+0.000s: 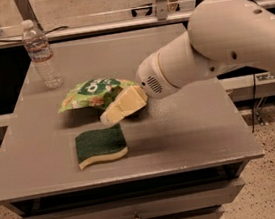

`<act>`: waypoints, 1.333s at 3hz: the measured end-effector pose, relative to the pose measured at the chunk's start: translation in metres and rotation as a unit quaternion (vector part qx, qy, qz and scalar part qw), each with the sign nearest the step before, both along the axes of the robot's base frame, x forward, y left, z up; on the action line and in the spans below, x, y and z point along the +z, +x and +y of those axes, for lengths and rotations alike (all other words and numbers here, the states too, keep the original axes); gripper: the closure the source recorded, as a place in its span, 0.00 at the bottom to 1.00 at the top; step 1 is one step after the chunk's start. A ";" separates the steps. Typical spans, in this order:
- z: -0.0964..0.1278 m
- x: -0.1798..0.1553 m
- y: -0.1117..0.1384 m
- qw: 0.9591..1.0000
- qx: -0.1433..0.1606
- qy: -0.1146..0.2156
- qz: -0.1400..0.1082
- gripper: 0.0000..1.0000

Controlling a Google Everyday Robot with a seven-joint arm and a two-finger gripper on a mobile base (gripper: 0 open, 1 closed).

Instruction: Move green rice chip bag near sponge

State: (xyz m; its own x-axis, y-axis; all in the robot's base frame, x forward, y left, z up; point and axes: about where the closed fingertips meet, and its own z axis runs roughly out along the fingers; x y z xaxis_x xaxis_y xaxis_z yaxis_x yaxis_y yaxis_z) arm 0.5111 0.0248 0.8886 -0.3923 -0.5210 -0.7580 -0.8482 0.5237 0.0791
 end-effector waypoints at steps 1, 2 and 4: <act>0.003 0.005 -0.008 0.999 0.028 0.030 0.012 0.00; 0.022 0.014 -0.023 0.995 0.068 0.063 0.019 0.00; 0.043 0.027 -0.060 0.985 0.136 0.102 0.036 0.00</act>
Offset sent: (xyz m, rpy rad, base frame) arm -0.0377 0.0406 0.0247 0.2132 0.0598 0.2252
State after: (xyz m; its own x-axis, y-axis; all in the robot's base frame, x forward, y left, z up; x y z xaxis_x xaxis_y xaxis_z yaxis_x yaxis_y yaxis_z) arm 0.4509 0.0675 0.9157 -0.3154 -0.4537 -0.8335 -0.9435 0.2439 0.2242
